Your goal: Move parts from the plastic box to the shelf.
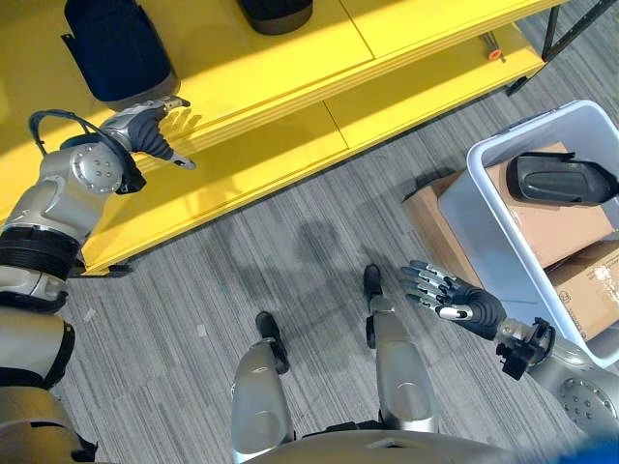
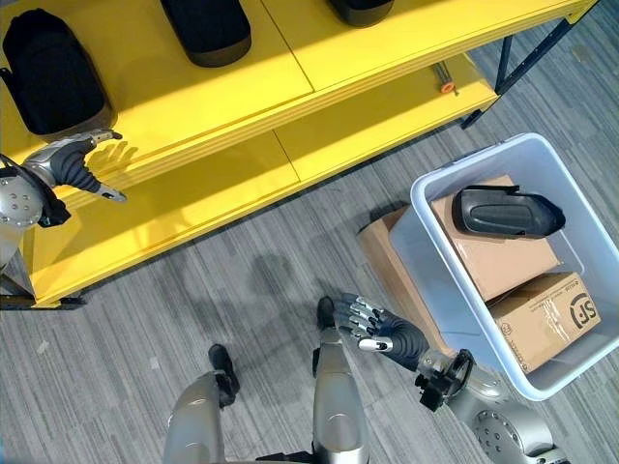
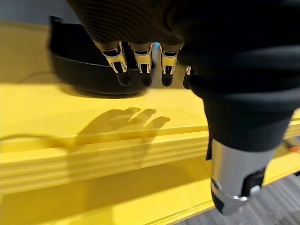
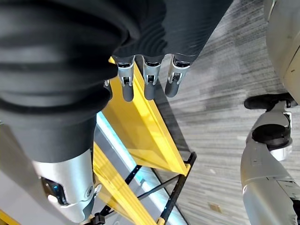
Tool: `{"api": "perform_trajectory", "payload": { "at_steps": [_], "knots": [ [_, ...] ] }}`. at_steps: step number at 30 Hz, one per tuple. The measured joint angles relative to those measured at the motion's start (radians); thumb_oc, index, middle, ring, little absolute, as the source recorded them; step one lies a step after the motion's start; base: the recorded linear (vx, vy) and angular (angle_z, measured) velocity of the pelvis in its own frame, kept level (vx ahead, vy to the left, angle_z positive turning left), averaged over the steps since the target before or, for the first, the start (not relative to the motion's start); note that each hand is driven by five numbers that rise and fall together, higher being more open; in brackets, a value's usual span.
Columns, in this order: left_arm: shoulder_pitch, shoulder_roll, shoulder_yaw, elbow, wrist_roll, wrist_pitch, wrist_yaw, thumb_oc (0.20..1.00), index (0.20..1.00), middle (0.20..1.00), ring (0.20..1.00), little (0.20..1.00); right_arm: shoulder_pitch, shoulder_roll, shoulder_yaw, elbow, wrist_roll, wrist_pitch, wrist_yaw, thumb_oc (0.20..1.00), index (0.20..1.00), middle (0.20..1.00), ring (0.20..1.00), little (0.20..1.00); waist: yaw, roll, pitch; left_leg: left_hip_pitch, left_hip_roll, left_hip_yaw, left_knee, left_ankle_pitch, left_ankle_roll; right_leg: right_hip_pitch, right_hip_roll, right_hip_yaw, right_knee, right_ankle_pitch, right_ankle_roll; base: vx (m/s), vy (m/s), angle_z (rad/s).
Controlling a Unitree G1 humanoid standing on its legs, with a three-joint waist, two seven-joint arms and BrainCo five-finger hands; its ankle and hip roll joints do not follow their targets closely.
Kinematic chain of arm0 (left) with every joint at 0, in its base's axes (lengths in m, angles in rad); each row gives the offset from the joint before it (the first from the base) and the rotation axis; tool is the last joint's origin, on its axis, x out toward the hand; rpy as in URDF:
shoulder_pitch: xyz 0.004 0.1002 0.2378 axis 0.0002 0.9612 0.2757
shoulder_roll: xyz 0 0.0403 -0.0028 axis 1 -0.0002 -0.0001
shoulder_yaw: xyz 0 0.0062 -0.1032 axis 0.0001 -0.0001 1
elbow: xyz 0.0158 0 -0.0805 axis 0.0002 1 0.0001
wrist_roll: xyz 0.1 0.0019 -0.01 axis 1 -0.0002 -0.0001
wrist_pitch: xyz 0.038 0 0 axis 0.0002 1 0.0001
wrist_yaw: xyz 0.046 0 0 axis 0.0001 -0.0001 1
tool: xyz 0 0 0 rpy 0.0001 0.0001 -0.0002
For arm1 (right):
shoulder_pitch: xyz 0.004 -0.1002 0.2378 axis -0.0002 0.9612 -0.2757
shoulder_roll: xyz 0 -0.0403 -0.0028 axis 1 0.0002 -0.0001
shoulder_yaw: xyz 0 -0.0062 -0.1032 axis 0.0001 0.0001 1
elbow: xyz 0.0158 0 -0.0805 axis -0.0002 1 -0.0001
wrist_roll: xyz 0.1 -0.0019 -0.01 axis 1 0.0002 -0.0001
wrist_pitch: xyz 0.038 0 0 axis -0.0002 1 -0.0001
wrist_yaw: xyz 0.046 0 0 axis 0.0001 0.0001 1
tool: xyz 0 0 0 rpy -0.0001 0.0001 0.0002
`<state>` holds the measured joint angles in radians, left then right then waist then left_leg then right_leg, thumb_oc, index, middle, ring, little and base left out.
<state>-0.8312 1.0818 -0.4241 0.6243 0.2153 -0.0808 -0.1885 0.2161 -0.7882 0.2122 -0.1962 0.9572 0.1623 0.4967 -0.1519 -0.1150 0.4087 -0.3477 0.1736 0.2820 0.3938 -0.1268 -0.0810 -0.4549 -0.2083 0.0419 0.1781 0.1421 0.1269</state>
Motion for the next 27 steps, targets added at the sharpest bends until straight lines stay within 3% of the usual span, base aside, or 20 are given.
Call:
{"api": "perform_trajectory", "payload": {
  "at_steps": [18, 27],
  "knots": [
    [-0.062, 0.029, 0.021, 0.007, -0.009, -0.010, 0.056, 1.000, 1.000, 1.000, 1.000, 1.000, 0.011, 0.001, -0.004, 0.011, 0.002, 0.005, 0.004, 1.000, 1.000, 1.000, 1.000, 1.000, -0.014, 0.009, 0.077, -0.092, 0.004, -0.014, 0.066, -0.025, 0.014, -0.062, -0.003, 0.000, 0.013, 0.006, 0.007, 0.00, 0.005, 0.01],
    [-0.198, 0.069, -0.094, 0.080, -0.009, -0.011, 0.064, 1.000, 1.000, 1.000, 1.000, 1.000, 0.016, 0.001, -0.002, 0.015, 0.004, 0.005, 0.014, 1.000, 1.000, 1.000, 1.000, 1.000, -0.018, 0.011, 0.078, -0.127, 0.007, -0.013, 0.099, -0.040, 0.018, -0.087, -0.003, 0.004, 0.015, 0.013, 0.013, 0.00, 0.010, 0.00]
  ]
}}
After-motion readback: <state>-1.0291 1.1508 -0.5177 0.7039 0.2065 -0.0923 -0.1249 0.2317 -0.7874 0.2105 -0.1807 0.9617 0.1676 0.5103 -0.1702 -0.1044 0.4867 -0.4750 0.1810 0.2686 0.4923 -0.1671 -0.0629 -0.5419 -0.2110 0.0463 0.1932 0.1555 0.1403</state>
